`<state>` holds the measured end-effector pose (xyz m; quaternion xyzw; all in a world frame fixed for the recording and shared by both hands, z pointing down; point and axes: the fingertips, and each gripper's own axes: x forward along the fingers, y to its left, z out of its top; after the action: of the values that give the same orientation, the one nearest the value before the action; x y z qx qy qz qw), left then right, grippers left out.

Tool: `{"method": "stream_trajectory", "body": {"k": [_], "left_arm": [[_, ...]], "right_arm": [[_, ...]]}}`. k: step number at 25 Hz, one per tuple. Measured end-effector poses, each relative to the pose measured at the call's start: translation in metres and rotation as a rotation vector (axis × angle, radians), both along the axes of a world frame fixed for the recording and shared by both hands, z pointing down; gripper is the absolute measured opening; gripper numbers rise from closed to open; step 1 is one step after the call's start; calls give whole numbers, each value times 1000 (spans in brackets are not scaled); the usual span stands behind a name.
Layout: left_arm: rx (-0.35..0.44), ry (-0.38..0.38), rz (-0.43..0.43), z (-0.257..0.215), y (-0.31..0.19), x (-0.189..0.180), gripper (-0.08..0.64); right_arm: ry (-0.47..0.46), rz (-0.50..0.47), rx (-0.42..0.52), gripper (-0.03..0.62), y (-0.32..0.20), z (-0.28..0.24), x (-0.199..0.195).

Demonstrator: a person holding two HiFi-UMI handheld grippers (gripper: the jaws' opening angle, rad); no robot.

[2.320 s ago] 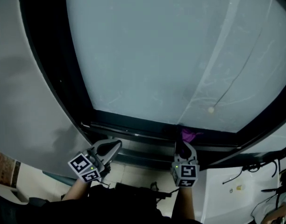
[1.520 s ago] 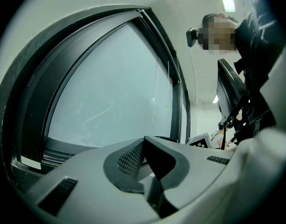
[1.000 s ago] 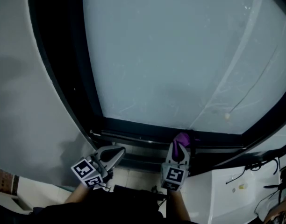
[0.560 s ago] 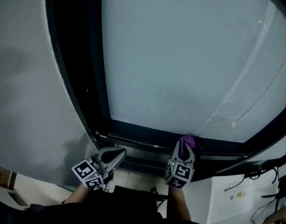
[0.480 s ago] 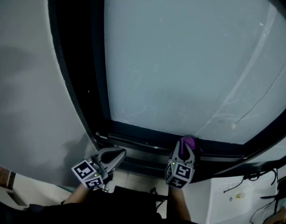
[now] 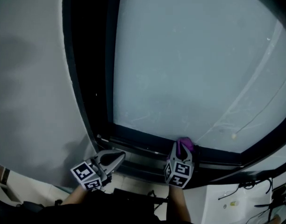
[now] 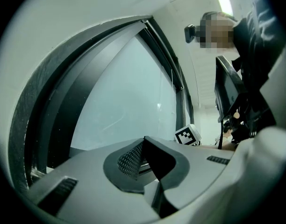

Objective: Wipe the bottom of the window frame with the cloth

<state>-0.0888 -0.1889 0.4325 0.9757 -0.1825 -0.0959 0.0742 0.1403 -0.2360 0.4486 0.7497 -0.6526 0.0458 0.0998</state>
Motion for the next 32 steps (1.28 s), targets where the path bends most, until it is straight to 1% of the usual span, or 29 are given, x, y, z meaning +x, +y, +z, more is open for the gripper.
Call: {"method": "stream_trajectory", "body": {"k": [5, 9, 14, 17, 19, 22, 25, 28, 32], "left_arm": [[-1, 3, -59, 3, -1, -8, -3], [-13, 4, -116, 2, 2, -15, -3], [-32, 11, -208, 3, 9, -21, -3], [-43, 17, -249, 1, 16, -19, -3], [-43, 12, -274, -1, 20, -19, -3], [-43, 9, -312, -3, 26, -22, -3], [-40, 6, -350, -4, 31, -28, -3], [-47, 0, -381, -4, 35, -34, -3], [-49, -10, -400, -3, 39, -35, -3]], "right_arm": [[-2, -75, -57, 58, -5, 6, -11], [-24, -138, -78, 58, -10, 4, -17], [-38, -224, -118, 58, -14, 9, -20], [-42, -278, -140, 59, -14, 11, -25], [-16, -310, -154, 58, -15, 13, -30], [43, -361, -196, 58, -14, 19, -40], [104, -420, -218, 60, -14, 18, -55], [116, -462, -222, 60, -16, 17, -64], [120, -511, -230, 60, -19, 20, -71]]}}
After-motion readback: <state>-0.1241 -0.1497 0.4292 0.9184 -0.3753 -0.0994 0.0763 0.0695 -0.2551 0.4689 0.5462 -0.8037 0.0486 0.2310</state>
